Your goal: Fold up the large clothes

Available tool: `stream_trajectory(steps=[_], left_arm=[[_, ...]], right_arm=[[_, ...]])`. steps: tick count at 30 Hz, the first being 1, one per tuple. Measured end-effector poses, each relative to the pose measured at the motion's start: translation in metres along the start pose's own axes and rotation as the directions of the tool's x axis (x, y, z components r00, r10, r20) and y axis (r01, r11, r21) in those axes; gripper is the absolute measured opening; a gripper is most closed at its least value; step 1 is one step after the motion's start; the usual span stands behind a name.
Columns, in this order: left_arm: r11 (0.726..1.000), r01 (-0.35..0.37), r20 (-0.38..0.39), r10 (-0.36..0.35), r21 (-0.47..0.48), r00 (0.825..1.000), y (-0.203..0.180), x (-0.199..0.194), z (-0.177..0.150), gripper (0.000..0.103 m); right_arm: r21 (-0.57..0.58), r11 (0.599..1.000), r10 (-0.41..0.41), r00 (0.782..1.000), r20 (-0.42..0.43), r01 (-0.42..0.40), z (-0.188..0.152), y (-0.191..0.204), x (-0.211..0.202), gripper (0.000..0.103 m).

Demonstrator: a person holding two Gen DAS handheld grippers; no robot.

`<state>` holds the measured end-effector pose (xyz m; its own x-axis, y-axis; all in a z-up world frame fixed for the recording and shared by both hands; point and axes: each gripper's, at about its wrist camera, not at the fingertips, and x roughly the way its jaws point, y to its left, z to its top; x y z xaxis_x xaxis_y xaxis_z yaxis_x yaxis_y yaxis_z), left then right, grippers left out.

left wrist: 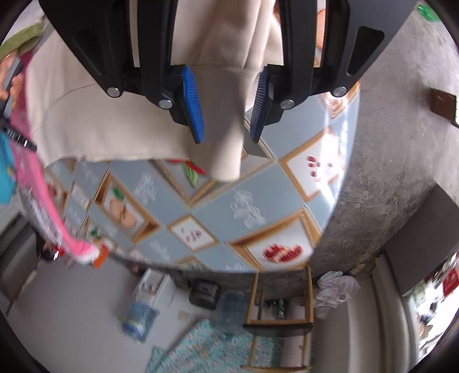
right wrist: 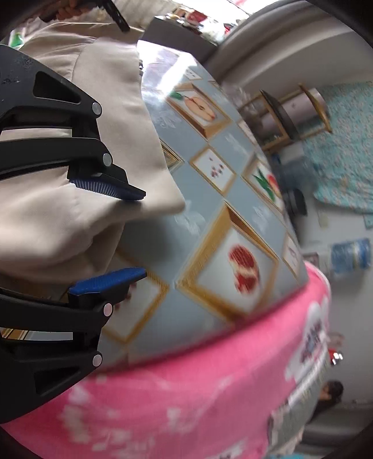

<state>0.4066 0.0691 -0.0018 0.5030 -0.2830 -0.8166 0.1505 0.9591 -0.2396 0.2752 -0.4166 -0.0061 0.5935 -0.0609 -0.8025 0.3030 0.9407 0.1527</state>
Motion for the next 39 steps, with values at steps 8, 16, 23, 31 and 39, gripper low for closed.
stream_trajectory(steps=[8,16,23,31,39], left_arm=[[0.975,0.193,-0.040,-0.190,0.109,0.981,-0.023,-0.057,-0.087,0.035],[0.989,0.073,-0.032,-0.069,0.132,0.997,-0.033,-0.034,-0.146,0.036],[0.984,0.037,0.029,-0.043,0.172,0.999,-0.049,-0.048,-0.109,0.048],[0.988,-0.116,-0.104,0.127,0.103,0.987,-0.046,0.036,-0.044,0.061],[0.970,-0.114,0.043,0.107,0.215,0.993,-0.074,-0.039,-0.076,0.067]], right_arm=[[-0.118,0.984,0.130,0.991,-0.004,-0.130,-0.087,0.021,-0.064,0.058],[-0.139,0.989,0.044,0.996,-0.079,-0.054,-0.131,0.024,-0.033,0.058],[-0.164,0.984,0.078,0.997,0.007,-0.076,-0.084,0.060,-0.052,0.074],[-0.092,0.995,0.028,0.983,-0.179,-0.045,-0.039,0.080,0.054,0.082],[-0.065,0.993,0.094,0.993,-0.078,-0.099,-0.092,0.078,-0.033,0.091]])
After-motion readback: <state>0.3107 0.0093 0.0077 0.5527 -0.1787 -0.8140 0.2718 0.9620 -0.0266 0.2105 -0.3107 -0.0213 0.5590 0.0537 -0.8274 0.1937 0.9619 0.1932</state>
